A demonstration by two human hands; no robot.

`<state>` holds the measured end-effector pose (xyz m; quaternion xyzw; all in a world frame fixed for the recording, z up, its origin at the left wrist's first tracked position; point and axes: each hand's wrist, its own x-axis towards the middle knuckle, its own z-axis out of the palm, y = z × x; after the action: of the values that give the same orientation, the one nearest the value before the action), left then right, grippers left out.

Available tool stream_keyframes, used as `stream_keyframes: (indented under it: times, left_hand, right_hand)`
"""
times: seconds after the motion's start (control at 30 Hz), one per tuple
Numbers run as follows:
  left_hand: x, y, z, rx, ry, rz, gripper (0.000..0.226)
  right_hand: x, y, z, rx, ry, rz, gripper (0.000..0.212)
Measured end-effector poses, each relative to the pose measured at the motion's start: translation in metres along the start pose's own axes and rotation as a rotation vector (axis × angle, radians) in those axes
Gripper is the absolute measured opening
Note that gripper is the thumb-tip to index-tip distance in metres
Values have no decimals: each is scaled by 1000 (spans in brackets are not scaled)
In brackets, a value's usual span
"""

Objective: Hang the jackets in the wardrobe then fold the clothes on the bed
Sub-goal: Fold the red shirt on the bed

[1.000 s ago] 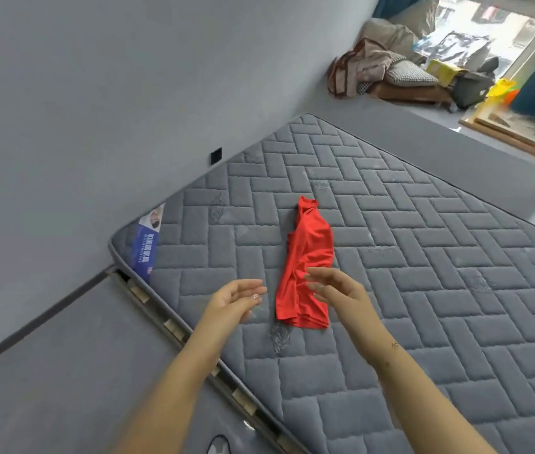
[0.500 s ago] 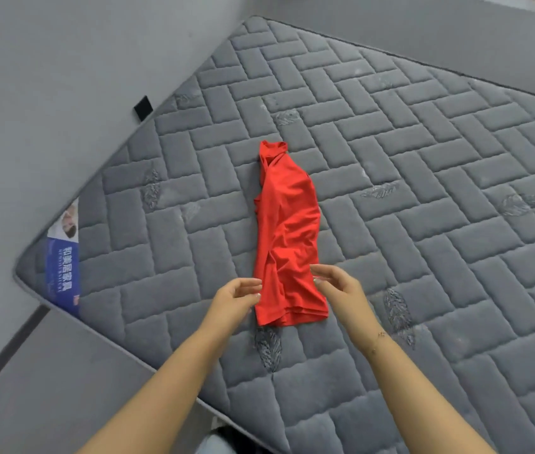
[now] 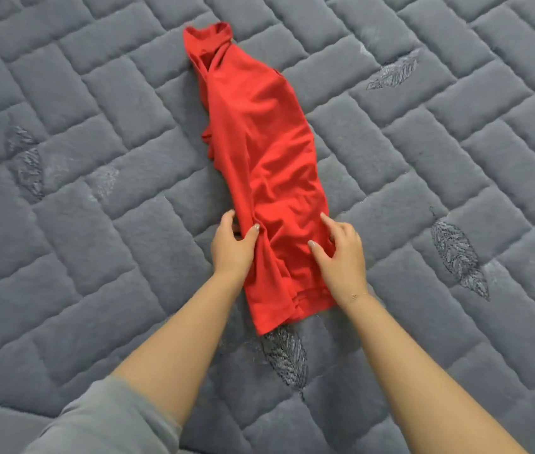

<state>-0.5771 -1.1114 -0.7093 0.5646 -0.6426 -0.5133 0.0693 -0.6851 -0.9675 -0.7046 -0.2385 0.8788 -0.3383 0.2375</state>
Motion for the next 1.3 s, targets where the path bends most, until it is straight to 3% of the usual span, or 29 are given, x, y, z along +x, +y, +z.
stream_keyframes:
  times: [0.1,0.2,0.37,0.53,0.6,0.73,0.83,0.93,1.03,1.13,1.3]
  left_hand:
    - [-4,-9,0,32,15,96,21]
    - [-25,-24,-6,-83,-16,85,8]
    - [-102,-74,-20,-105,-201,-80,16]
    - [-189,-116,-36,-96,-329,-298,20]
    - [-198,-116,-38,-82,-357,-343,28]
    - [-145,-74,-36,-192,-155,-296,66]
    - [-80,-26,-27,-264,-67,-158,84]
    - [-39,6,-10,-70,-10,25,98]
    - [-29,13,-6,21,15,32,81]
    - [-38,6,-19,5,21,62,59]
    - [-101,-18,-45,295,196,268,34]
  right_hand:
    - [-6,1,9,-21,100,-10,44]
    - [-32,4,9,-57,71,20,42]
    - [-118,20,1,-96,-83,175,42]
    - [-195,40,-21,-217,-375,358,43]
    - [-198,41,-34,-210,-380,412,45]
    - [-143,26,-50,4,-209,357,40]
    - [-74,10,-40,148,-136,374,53]
    - [-22,-2,-23,200,-151,337,64]
    - [-7,1,-16,56,-140,253,42]
    - [-34,7,-18,198,-154,240,17]
    - [-115,27,-24,371,-342,433,17]
